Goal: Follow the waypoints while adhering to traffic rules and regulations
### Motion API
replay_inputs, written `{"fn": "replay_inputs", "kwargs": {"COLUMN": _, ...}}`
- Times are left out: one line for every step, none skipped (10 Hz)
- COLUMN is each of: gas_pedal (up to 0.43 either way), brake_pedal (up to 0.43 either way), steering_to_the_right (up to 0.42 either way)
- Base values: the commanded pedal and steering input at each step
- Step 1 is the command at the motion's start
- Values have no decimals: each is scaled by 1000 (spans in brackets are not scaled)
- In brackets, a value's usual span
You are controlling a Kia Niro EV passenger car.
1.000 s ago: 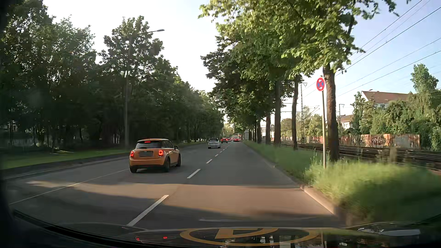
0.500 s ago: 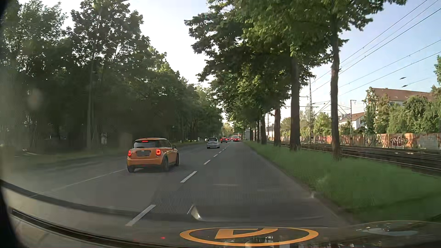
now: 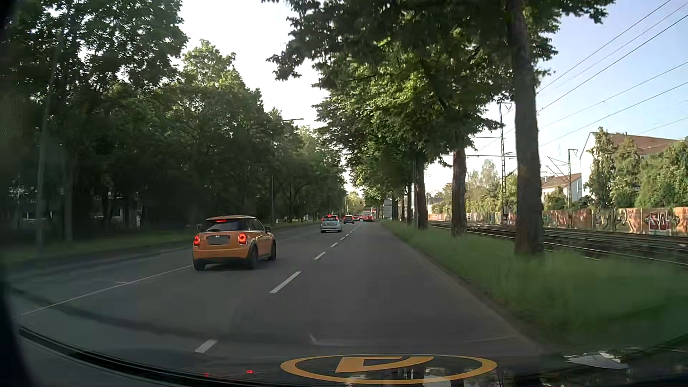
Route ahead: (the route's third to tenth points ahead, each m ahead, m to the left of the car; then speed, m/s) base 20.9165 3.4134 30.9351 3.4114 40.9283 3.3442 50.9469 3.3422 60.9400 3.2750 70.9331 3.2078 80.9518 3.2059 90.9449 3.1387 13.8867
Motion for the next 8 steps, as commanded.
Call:
{"fn": "replay_inputs", "kwargs": {"gas_pedal": 79, "brake_pedal": 0, "steering_to_the_right": -1}}
{"fn": "replay_inputs", "kwargs": {"gas_pedal": 79, "brake_pedal": 0, "steering_to_the_right": -1}}
{"fn": "replay_inputs", "kwargs": {"gas_pedal": 79, "brake_pedal": 0, "steering_to_the_right": -1}}
{"fn": "replay_inputs", "kwargs": {"gas_pedal": 79, "brake_pedal": 0, "steering_to_the_right": 0}}
{"fn": "replay_inputs", "kwargs": {"gas_pedal": 79, "brake_pedal": 0, "steering_to_the_right": -1}}
{"fn": "replay_inputs", "kwargs": {"gas_pedal": 79, "brake_pedal": 0, "steering_to_the_right": -1}}
{"fn": "replay_inputs", "kwargs": {"gas_pedal": 67, "brake_pedal": 0, "steering_to_the_right": 0}}
{"fn": "replay_inputs", "kwargs": {"gas_pedal": 59, "brake_pedal": 0, "steering_to_the_right": -1}}
